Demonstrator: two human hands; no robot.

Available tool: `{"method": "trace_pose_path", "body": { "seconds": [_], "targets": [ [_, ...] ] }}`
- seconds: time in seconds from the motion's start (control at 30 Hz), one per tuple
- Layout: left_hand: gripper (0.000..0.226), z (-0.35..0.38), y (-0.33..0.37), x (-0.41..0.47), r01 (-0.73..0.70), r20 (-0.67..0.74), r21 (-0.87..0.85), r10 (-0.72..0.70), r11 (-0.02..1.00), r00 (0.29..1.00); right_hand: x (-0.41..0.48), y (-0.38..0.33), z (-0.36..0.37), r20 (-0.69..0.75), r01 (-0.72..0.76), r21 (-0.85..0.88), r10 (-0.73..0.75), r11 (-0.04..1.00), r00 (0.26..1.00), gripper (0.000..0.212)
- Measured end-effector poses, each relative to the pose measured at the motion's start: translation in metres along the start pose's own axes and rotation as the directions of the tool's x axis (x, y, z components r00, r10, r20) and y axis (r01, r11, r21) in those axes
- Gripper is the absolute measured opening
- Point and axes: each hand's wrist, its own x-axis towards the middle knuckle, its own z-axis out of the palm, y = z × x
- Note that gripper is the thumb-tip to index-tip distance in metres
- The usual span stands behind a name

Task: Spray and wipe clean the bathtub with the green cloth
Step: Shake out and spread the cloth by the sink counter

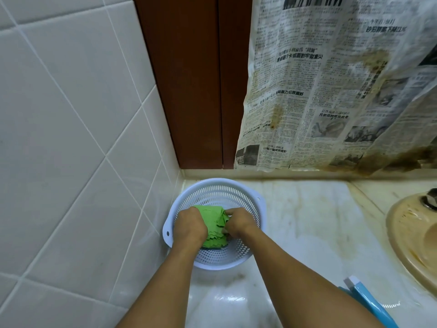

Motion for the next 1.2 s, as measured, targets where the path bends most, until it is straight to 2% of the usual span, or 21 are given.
{"method": "trace_pose_path", "body": {
  "seconds": [0.1,0.17,0.27,0.33,0.43,0.5,0.57,0.6,0.67,0.77,0.87,0.97,1.1,1.2],
  "targets": [
    [0.028,-0.006,-0.007,-0.009,0.007,-0.038,-0.037,-0.009,0.999,0.999,-0.009,-0.006,-0.002,0.021,0.037,-0.07,-0.035,0.997,0.999,0.044],
    [0.031,-0.012,-0.012,-0.016,-0.022,-0.092,-0.097,0.013,0.995,0.996,-0.021,-0.012,-0.01,-0.018,0.088,-0.099,-0.09,0.991,0.996,0.05],
    [0.047,-0.02,-0.018,-0.032,-0.153,-0.194,-0.317,0.093,0.936,0.976,-0.06,-0.018,-0.03,-0.129,0.232,0.081,-0.221,0.969,0.967,0.056],
    [0.042,-0.026,-0.019,-0.055,-0.263,-0.276,-0.501,0.136,0.825,0.951,-0.099,-0.017,-0.049,-0.246,0.354,0.215,-0.301,0.91,0.922,0.048],
    [0.037,-0.032,-0.018,-0.101,-0.358,-0.312,-0.727,0.181,0.586,0.932,-0.165,-0.008,-0.084,-0.398,0.501,0.363,-0.355,0.786,0.846,0.041],
    [0.037,-0.031,-0.016,-0.131,-0.364,-0.293,-0.815,0.221,0.451,0.93,-0.21,0.003,-0.11,-0.453,0.561,0.433,-0.369,0.705,0.812,0.04],
    [0.039,-0.024,-0.01,-0.159,-0.368,-0.274,-0.843,0.277,0.392,0.921,-0.251,0.019,-0.133,-0.52,0.606,0.459,-0.357,0.65,0.776,0.04],
    [0.041,-0.016,-0.006,-0.171,-0.375,-0.262,-0.839,0.309,0.396,0.914,-0.269,0.03,-0.143,-0.548,0.614,0.458,-0.34,0.642,0.764,0.039],
    [0.047,0.006,0.005,-0.195,-0.388,-0.228,-0.821,0.382,0.419,0.896,-0.296,0.056,-0.157,-0.577,0.579,0.422,-0.286,0.698,0.765,0.036],
    [0.064,0.049,0.021,-0.225,-0.413,-0.12,-0.76,0.517,0.502,0.848,-0.316,0.102,-0.163,-0.53,0.399,0.359,-0.167,0.844,0.831,0.029],
    [0.088,0.09,0.038,-0.245,-0.443,0.005,-0.68,0.608,0.584,0.794,-0.321,0.143,-0.153,-0.442,0.254,0.363,-0.075,0.896,0.894,0.027],
    [0.103,0.113,0.056,-0.259,-0.426,0.068,-0.652,0.608,0.627,0.791,-0.318,0.17,-0.139,-0.39,0.184,0.32,-0.048,0.93,0.92,0.036],
    [0.096,0.129,0.071,-0.267,-0.383,0.048,-0.7,0.574,0.603,0.817,-0.309,0.179,-0.123,-0.374,0.18,0.253,-0.075,0.951,0.924,0.051],
    [0.092,0.14,0.073,-0.262,-0.372,0.0,-0.723,0.539,0.582,0.842,-0.302,0.177,-0.118,-0.395,0.197,0.234,-0.092,0.952,0.914,0.053]
  ]
}}
